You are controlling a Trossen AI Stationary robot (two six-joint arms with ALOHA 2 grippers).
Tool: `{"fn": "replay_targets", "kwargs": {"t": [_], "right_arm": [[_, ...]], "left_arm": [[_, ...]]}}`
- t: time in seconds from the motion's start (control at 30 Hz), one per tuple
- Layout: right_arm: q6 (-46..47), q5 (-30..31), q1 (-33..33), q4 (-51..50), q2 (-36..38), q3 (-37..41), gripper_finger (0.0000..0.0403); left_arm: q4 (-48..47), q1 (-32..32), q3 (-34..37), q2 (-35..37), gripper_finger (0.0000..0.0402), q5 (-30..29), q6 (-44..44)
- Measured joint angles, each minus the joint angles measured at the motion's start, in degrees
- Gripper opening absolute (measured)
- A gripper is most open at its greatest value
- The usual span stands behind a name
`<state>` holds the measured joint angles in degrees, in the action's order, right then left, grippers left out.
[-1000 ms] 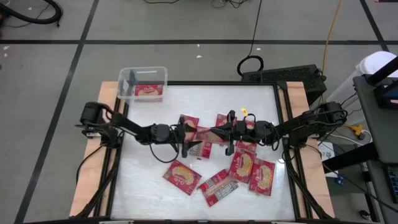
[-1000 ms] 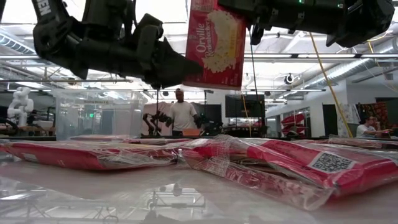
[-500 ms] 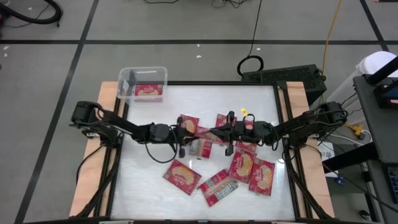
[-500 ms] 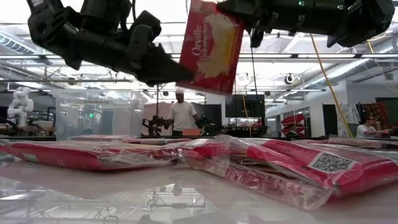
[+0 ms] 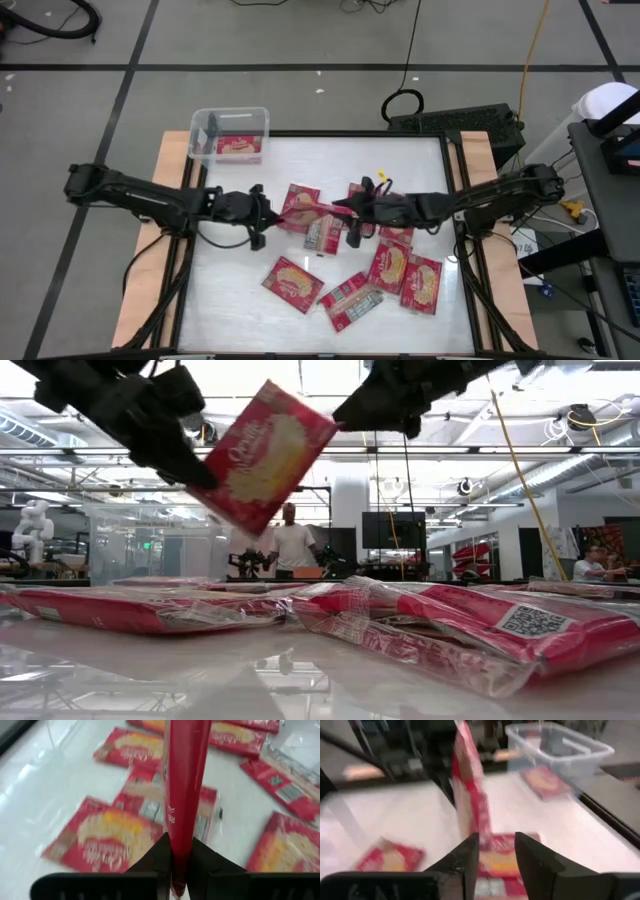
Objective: Sort popcorn bags into baskets
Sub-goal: Put the red popcorn bag into the transparent container
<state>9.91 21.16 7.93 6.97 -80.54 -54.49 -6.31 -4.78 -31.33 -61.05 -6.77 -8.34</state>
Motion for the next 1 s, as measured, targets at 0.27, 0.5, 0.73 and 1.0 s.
{"fn": "replay_targets", "kwargs": {"t": [0.27,0.5,0.73,1.0], "right_arm": [[-4.50,-3.81,-1.49,-7.73,-3.37,-11.96,0.0150],[-4.86,-8.27,-3.51,-7.28,-11.73,-15.06,0.0165],[-6.77,-11.28,-5.46,-2.30,-19.70,-15.20,0.0172],[-11.97,-17.38,-6.83,3.84,-25.31,-15.13,0.0157]], "left_arm": [[-12.27,-0.57,0.00,3.09,0.0018,0.53,-2.26],[-19.32,-0.50,-2.04,2.14,0.0032,-0.92,-3.38],[-21.70,-0.35,-4.22,2.24,0.0018,-2.60,-1.27],[-21.49,-0.33,-4.24,2.20,0.0036,-2.69,1.13]]}}
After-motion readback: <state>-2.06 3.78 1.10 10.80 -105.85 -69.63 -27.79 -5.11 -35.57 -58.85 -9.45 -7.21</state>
